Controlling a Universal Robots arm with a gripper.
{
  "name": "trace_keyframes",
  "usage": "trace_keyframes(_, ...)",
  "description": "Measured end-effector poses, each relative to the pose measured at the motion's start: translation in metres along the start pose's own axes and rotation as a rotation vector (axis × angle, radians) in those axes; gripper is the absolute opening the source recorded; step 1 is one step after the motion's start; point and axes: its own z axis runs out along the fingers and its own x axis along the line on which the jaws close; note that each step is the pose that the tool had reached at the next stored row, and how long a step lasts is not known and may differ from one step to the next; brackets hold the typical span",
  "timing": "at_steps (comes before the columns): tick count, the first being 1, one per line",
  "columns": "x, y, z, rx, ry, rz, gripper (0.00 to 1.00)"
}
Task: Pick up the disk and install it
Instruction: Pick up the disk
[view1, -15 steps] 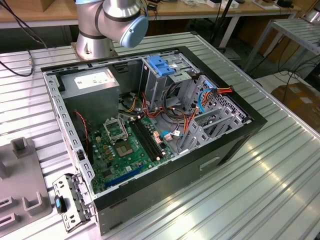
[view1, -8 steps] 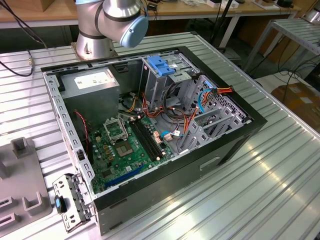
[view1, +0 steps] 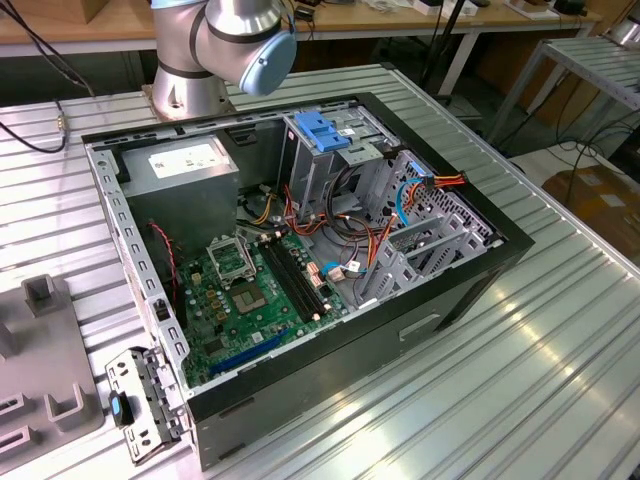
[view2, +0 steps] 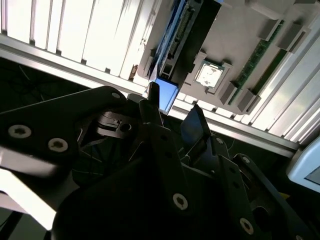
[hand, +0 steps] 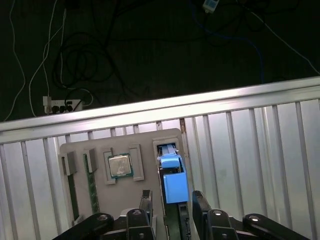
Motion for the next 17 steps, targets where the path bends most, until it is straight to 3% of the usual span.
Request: trace_keyframes(17,0.0,0.0,0.0,-0.0023,-0.0155,0.0,0.45)
